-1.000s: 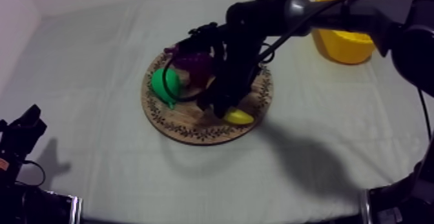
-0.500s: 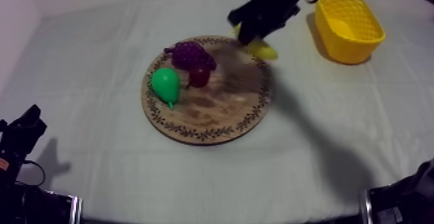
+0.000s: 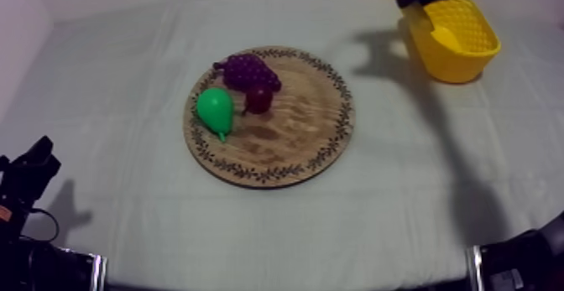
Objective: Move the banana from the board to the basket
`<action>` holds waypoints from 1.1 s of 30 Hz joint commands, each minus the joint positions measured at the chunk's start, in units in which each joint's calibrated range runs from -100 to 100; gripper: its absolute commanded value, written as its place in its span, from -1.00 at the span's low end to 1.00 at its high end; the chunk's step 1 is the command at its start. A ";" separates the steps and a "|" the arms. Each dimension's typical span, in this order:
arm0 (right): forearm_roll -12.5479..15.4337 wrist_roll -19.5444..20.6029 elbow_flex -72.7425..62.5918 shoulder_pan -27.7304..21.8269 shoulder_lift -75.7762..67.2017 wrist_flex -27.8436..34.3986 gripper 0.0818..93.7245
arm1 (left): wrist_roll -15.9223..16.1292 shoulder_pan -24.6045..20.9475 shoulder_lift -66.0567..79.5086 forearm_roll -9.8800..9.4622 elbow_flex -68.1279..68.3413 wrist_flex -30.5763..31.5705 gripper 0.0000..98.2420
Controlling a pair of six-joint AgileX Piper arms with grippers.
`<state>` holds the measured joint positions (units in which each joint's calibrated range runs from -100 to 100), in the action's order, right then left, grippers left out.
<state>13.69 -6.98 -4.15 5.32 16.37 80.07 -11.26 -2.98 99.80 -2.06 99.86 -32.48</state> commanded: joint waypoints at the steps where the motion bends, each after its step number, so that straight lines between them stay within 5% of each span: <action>1: -0.31 -0.54 -0.13 -3.85 0.74 -0.36 -0.72 | 0.00 -0.03 0.03 -0.01 0.03 -0.02 -1.00; 12: -2.12 -1.90 -1.91 -10.68 6.79 -3.44 -0.72 | 0.00 -0.03 0.03 -0.01 0.03 -0.02 -1.00; 26: -3.65 -2.51 -4.30 -10.97 15.43 -10.57 -0.68 | 0.00 -0.03 0.03 -0.01 0.03 -0.02 -1.00; 33: -6.22 0.75 -5.43 -10.08 17.45 -11.56 -0.35 | 0.00 -0.03 0.03 -0.01 0.03 -0.02 -1.00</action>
<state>8.13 -7.39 -9.53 -4.83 33.85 68.84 -11.26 -2.98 99.80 -2.06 99.86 -32.48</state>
